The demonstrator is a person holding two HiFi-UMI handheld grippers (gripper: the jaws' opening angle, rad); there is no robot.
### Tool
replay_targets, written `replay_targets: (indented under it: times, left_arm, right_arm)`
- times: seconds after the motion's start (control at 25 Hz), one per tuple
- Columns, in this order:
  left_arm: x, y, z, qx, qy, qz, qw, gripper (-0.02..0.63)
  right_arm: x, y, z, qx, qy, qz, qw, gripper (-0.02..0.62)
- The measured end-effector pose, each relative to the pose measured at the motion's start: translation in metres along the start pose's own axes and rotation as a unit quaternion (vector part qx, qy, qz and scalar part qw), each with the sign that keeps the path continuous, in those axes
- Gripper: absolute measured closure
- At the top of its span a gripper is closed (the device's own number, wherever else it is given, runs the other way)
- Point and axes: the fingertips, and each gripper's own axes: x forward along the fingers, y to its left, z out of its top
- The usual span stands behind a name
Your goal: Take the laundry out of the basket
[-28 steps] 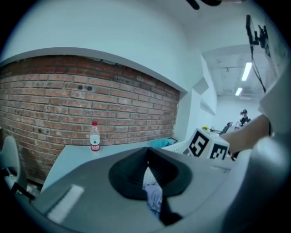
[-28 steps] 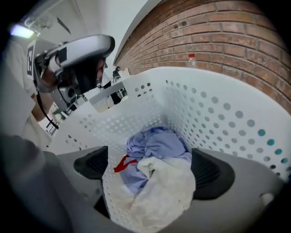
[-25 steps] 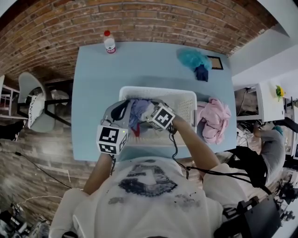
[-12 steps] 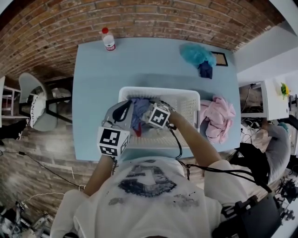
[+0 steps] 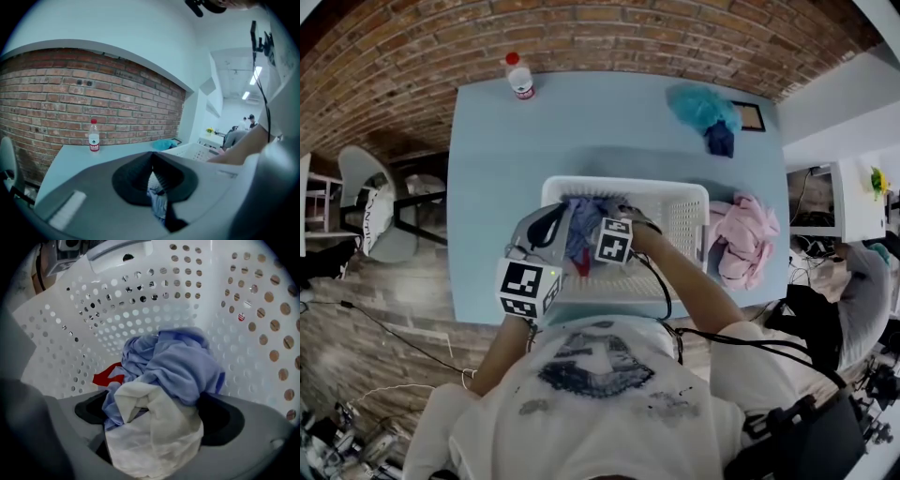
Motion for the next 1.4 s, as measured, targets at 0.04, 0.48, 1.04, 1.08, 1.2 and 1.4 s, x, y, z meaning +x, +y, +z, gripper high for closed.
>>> replay_targets:
  times: [0.04,0.48,1.04,1.08,1.2,1.4]
  left_arm:
    - [0.000,0.000,0.000,0.000,0.000,0.000,1.0000,0.615]
    - [0.004,0.004,-0.002,-0.002,0.002,-0.002,1.0000,0.615]
    - [0.000,0.005,-0.002,-0.013,-0.003,0.003,0.9999,0.615]
    - [-0.001,0.005,-0.002,-0.013,-0.003,0.004,0.9999,0.615]
    - [-0.002,0.005,-0.002,-0.013,-0.004,0.006,0.9999,0.615]
    - [-0.004,0.006,-0.003,-0.011,-0.005,0.010,0.9999,0.615]
  right_arm:
    - [0.003,0.001,-0.001,-0.005,0.004,-0.002,1.000,0.005]
    - [0.017,0.005,-0.007,-0.003,0.008,-0.001,1.000,0.005]
    - [0.007,0.022,-0.007,0.003,0.013,0.032,0.999,0.292]
    - [0.007,0.023,-0.007,0.004,0.013,0.036,0.999,0.316]
    - [0.005,0.023,-0.006,0.009,0.011,0.044,0.999,0.371]
    - [0.001,0.022,-0.006,0.021,0.006,0.040,0.999,0.402]
